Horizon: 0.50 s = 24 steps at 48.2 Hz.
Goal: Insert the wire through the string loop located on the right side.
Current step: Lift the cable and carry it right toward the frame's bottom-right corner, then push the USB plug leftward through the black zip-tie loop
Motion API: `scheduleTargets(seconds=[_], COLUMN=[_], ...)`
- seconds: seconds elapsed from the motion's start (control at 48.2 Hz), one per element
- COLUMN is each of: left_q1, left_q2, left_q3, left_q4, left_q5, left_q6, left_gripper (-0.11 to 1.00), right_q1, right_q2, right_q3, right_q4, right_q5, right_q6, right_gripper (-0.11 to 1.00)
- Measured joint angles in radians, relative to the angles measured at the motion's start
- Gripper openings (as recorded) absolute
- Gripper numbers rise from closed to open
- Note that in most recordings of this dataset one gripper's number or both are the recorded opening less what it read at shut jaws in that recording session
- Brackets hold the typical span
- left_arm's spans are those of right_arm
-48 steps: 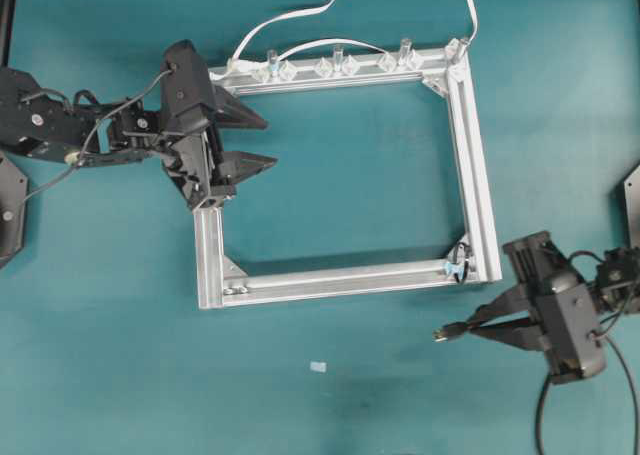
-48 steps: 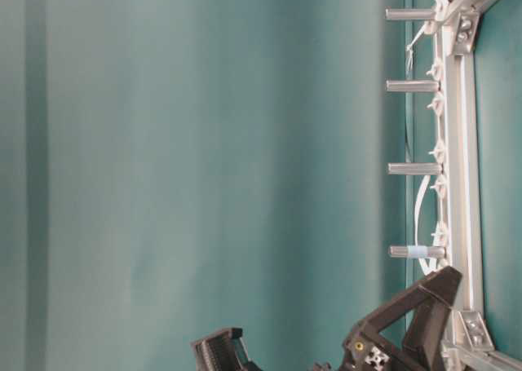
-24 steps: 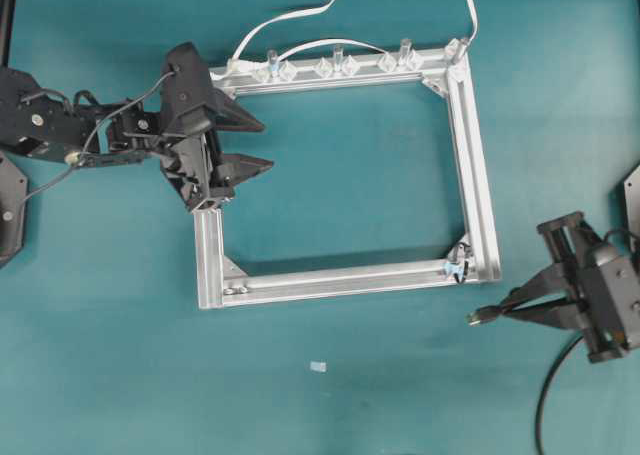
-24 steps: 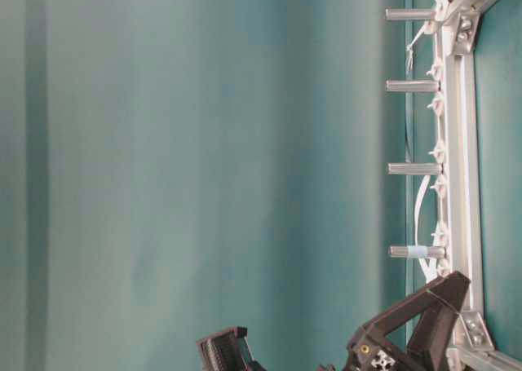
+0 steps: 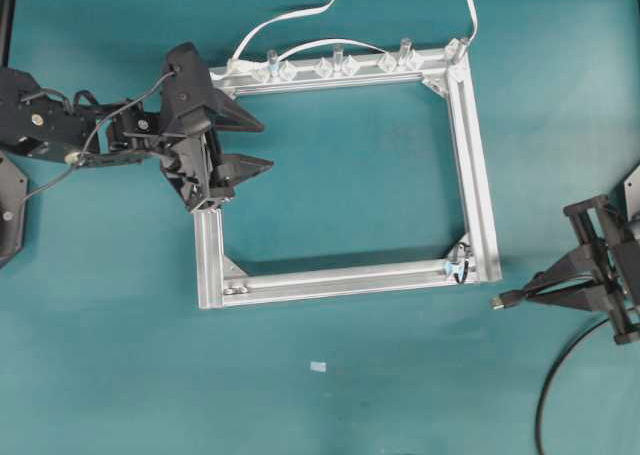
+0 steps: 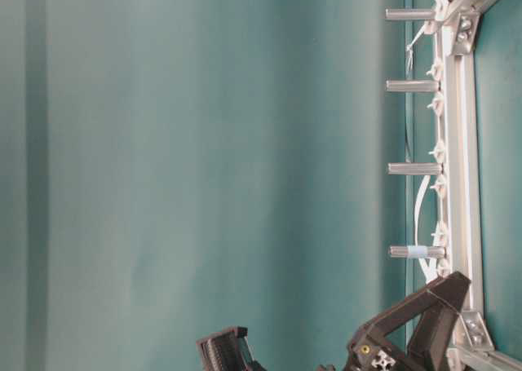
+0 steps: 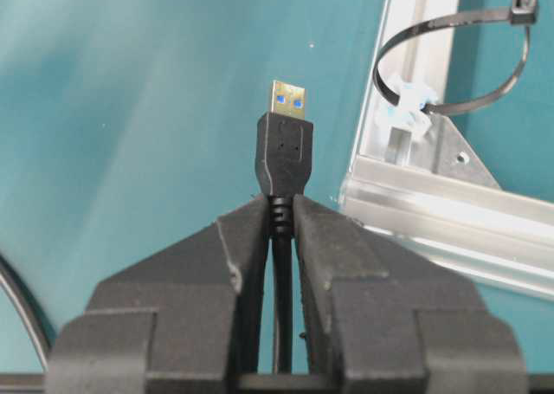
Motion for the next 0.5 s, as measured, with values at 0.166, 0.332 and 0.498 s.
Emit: scheduleTargets(seconds=[0.166,0.332,0.498], left_q1=[0.0,-0.002,-0.002], left_q2=[0.0,0.0,0.0], left_q3=[0.0,0.002,0.0], left_q4=[0.0,-0.002,0.0], left_q5=[-0.002,-0.002,0.0], left_q6=[0.0,0.0,0.0], left_gripper=[0.68,0.68,0.68], right_q1=[-0.032,-0.084,-0.132], right_q2=[-0.003,-0.003,-0.005], right_q3=[0.014,0.026,0.031], right_q4=[0.0,0.0,0.0], right_q5=[-0.021,-0.026,-0.028], right_q6=[0.0,-0.002,-0.003], right_gripper=[0.14,0.14,0.14])
